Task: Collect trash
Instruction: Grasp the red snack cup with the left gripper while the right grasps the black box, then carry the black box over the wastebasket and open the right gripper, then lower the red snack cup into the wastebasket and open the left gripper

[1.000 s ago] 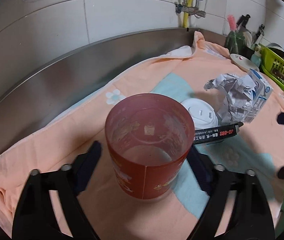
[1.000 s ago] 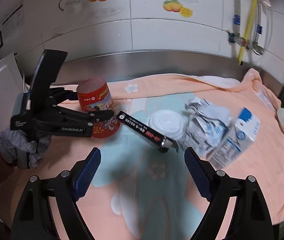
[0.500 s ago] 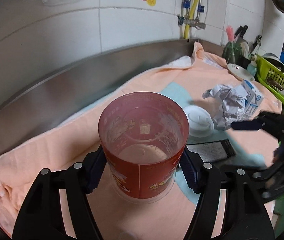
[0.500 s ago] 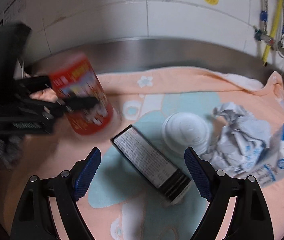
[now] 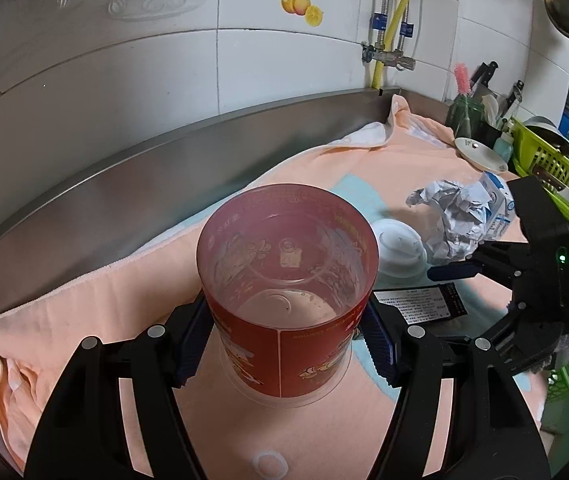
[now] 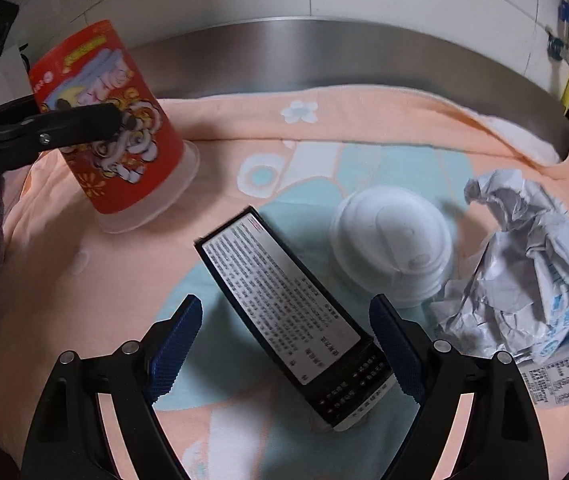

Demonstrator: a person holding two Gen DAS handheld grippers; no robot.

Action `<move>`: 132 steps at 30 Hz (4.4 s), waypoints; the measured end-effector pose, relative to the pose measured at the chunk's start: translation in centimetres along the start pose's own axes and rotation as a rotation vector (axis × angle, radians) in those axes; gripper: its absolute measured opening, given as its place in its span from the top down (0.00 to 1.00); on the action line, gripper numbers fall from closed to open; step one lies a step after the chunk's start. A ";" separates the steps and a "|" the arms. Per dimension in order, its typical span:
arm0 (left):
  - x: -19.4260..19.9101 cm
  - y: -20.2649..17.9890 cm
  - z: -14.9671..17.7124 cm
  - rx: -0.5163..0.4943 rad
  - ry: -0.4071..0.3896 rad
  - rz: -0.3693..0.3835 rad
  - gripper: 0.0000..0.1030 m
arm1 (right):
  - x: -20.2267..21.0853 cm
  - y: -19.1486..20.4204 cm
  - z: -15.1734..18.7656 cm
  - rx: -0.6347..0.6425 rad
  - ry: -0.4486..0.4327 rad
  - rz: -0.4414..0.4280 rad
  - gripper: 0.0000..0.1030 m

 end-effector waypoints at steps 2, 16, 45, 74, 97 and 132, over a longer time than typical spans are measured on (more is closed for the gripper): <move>0.1 0.2 0.0 0.003 -0.002 0.001 0.36 | -0.5 -0.3 0.3 -0.003 0.016 0.000 0.20; 0.8 0.6 -0.1 0.018 -0.013 0.002 0.36 | -0.4 2.4 0.2 0.035 0.034 -0.076 0.20; 3.6 -2.2 -0.3 -0.027 -0.041 0.056 0.36 | 5.9 2.6 3.9 -0.197 -0.087 -0.003 0.54; 1.3 -31.0 1.8 -0.308 0.046 0.507 0.36 | 24.4 -16.1 41.0 -1.008 0.011 0.564 0.54; -6.8 -48.9 11.2 -0.562 0.328 0.597 0.36 | 28.4 -16.3 43.8 -1.039 -0.121 0.583 0.39; -14.5 -54.3 16.2 -0.590 0.531 0.524 0.27 | 30.6 -13.5 45.8 -1.072 -0.211 0.583 0.35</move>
Point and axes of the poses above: each gripper's, at about its wrist camera, not at the fingertips, and x roughly against the way its jaws point, y to its left, z to its underside, the point moved 5 cm from there along -x, roughly the way its jaws point, and after that the axes turned 7 degrees about z, right-handed, at the moved point
